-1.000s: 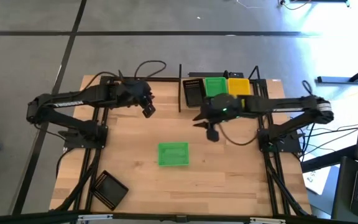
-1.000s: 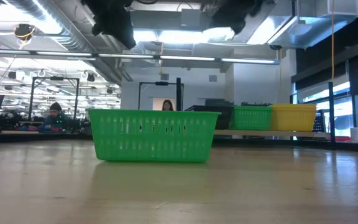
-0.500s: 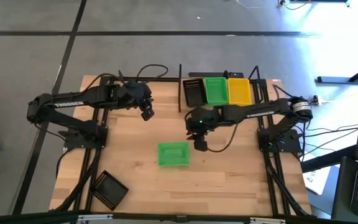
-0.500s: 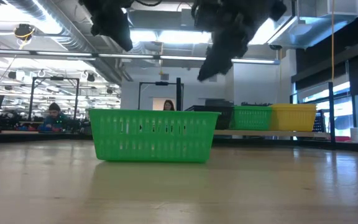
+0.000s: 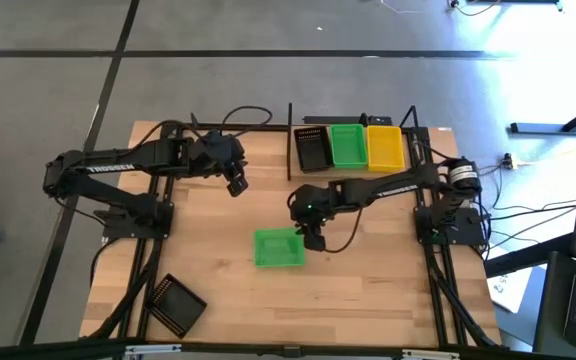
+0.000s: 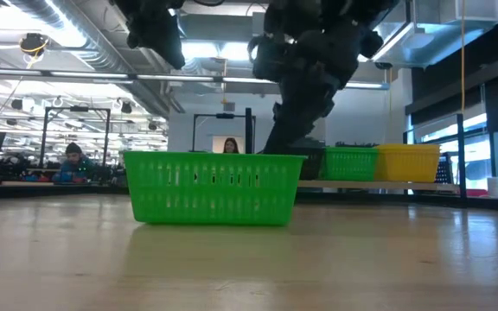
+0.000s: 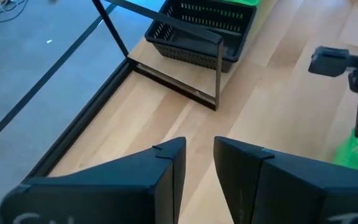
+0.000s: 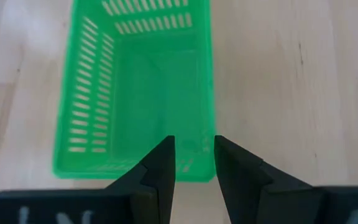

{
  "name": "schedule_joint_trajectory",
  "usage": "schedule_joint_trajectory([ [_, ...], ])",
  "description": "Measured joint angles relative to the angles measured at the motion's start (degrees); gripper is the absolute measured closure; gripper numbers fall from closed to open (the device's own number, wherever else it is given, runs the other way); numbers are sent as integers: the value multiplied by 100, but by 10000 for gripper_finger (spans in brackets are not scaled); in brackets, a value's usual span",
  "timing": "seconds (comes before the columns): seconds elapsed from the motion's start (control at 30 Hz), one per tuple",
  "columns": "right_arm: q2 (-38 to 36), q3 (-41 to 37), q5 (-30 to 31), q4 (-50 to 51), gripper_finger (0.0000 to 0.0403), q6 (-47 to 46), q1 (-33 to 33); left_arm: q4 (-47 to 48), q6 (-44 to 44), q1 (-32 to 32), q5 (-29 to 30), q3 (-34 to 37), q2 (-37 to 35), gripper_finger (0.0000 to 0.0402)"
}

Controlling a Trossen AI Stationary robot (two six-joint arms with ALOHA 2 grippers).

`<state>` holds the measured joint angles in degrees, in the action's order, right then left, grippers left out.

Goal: Stack baskets on shelf by color
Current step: Stack the green basket on the green baskets on the shelf

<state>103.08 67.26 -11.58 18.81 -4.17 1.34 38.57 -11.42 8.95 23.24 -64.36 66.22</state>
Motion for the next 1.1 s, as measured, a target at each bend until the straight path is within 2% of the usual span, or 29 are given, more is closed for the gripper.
schedule_joint_trajectory([
  [0.33,398,4,205,-94,293,36,-2,-4,-4,0,-24,0,4,328],
  [0.6,627,4,188,-112,296,-467,-2,-2,-2,0,-31,0,4,328],
  [0.7,594,13,187,-130,322,-482,-2,-2,-2,0,-35,0,4,328],
  [0.83,591,162,132,-103,389,-662,-4,-4,3,0,-35,0,4,327],
  [0.97,591,437,107,75,392,-1072,-4,-2,180,0,-36,0,4,327],
  [1.1,589,958,95,707,398,-1503,-4,-2,162,0,-37,0,4,327],
])
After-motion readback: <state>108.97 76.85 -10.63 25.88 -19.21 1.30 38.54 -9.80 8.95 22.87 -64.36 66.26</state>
